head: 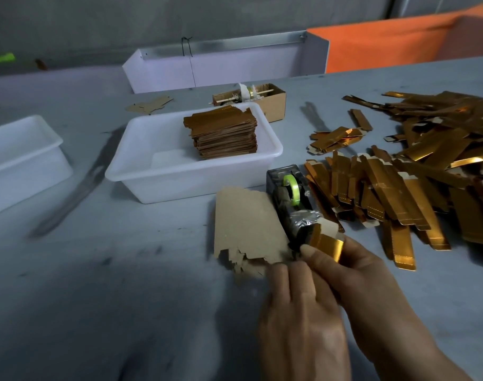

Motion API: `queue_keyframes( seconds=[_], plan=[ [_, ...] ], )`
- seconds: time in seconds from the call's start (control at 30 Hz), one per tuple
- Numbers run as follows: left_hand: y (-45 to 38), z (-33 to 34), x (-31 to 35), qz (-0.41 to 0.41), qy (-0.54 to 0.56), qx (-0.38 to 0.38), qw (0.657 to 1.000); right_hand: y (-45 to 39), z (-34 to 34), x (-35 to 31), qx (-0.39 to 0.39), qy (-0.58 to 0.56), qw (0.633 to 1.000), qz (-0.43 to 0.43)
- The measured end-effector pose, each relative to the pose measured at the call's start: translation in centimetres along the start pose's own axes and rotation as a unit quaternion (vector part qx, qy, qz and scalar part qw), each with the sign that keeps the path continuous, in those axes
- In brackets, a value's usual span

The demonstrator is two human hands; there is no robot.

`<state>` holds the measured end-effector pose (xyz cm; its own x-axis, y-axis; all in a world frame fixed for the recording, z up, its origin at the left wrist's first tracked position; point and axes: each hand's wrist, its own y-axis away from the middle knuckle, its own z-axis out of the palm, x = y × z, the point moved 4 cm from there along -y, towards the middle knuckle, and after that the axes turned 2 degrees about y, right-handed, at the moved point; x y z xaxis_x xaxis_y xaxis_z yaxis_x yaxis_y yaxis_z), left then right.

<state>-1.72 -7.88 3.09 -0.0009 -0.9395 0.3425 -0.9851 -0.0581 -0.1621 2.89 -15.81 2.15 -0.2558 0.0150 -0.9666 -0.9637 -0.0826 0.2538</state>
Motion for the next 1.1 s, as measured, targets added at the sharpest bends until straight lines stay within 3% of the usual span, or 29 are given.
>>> queue_keyframes(
  seconds=[0.07, 0.1, 0.13, 0.2, 0.27, 0.33, 0.4, 0.47, 0.6, 0.67, 0.73, 1.1],
  plan=[
    [0.0, -0.2, -0.2, -0.007, 0.093, -0.005, 0.996, 0.0, -0.5, 0.5, 0.005, -0.008, 1.000, 0.019],
    [-0.3, -0.3, -0.9, -0.056, 0.167, -0.014, 0.984, 0.0, -0.6, 0.6, -0.002, -0.019, 0.999, 0.028],
    [-0.6, -0.1, -2.0, -0.128, 0.270, -0.020, 0.954, 0.1, -0.6, 0.6, -0.007, -0.029, 0.999, 0.034],
    [-0.6, 0.7, -3.4, -0.239, 0.454, -0.086, 0.854, 0.1, -0.9, 0.7, 0.004, -0.040, 0.998, 0.040],
    [-0.5, 0.8, -3.9, -0.281, 0.558, -0.133, 0.770, 0.0, -1.0, 0.7, 0.011, -0.033, 0.998, 0.045],
    [-0.6, 0.5, -4.2, -0.285, 0.607, -0.156, 0.725, -0.2, -0.8, 0.3, 0.007, -0.020, 0.999, 0.046],
    [-0.8, 0.3, -4.4, -0.273, 0.620, -0.166, 0.716, -0.2, -0.5, -0.4, -0.004, 0.009, 0.999, 0.033],
    [-1.2, -0.2, -4.7, -0.254, 0.619, -0.147, 0.729, -0.4, -0.2, -1.4, -0.012, 0.066, 0.998, -0.012],
    [-2.3, -1.7, -6.5, -0.245, 0.598, 0.006, 0.763, -2.4, -1.9, -3.6, 0.087, 0.222, 0.960, -0.149],
    [-2.9, -1.9, -7.9, -0.265, 0.589, 0.054, 0.761, -4.0, -2.3, -3.8, 0.083, 0.236, 0.959, -0.129],
    [-3.3, -1.7, -8.8, -0.284, 0.583, 0.072, 0.758, -5.5, -2.0, -2.8, 0.030, 0.239, 0.968, -0.076],
    [-4.4, -0.5, -7.2, -0.266, 0.622, 0.064, 0.734, -6.5, -1.5, -2.0, -0.015, 0.223, 0.975, -0.001]
  ],
)
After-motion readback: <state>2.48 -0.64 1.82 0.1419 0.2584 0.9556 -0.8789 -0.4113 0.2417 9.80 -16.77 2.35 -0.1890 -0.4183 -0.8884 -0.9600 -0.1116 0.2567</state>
